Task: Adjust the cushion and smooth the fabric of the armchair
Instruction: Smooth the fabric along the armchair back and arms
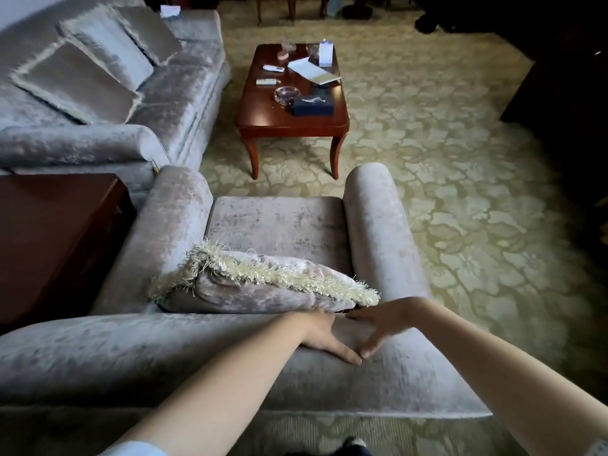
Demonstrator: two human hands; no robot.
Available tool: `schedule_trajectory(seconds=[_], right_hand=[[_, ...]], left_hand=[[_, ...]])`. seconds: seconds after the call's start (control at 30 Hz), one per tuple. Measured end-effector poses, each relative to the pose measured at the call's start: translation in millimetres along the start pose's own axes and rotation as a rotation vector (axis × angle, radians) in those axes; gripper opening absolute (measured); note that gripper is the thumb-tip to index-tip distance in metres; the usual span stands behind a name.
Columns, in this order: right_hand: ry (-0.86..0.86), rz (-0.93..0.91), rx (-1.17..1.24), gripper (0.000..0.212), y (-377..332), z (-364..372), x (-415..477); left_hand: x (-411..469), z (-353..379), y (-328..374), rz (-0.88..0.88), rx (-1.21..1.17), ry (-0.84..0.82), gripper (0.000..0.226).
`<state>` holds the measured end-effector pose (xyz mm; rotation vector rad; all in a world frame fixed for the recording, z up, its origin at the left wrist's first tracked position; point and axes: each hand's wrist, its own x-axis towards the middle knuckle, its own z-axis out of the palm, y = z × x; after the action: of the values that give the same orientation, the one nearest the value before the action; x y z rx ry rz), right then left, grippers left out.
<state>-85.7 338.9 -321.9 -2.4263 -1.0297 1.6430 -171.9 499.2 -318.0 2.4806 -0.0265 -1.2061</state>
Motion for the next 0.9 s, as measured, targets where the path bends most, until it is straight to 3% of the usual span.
schedule_trajectory(seconds=[0.13, 0.27, 0.37, 0.63, 0.8, 0.9], right_hand=[[-0.028, 0.019, 0.018, 0.104, -4, -3, -1], [-0.062, 0.086, -0.046, 0.120, -8, -8, -1], [-0.094, 0.121, -0.112, 0.129, -8, -7, 6], [-0.132, 0.082, -0.186, 0.129, 2, -29, 29], [-0.224, 0.173, -0.218, 0.122, 7, -62, 28], [-0.204, 0.255, -0.214, 0.118, 23, -83, 10]], left_hand=[[1, 0, -3, 0.017, -0.028, -0.016, 0.117], [6, -2, -2, 0.093, -0.069, -0.018, 0.100], [13, -6, 1, 0.114, -0.049, -0.080, 0.106], [48, -28, 6, 0.200, -0.031, -0.195, 0.103], [58, -41, 15, 0.205, -0.047, -0.076, 0.117], [61, -48, 30, 0.196, -0.143, -0.014, 0.100]])
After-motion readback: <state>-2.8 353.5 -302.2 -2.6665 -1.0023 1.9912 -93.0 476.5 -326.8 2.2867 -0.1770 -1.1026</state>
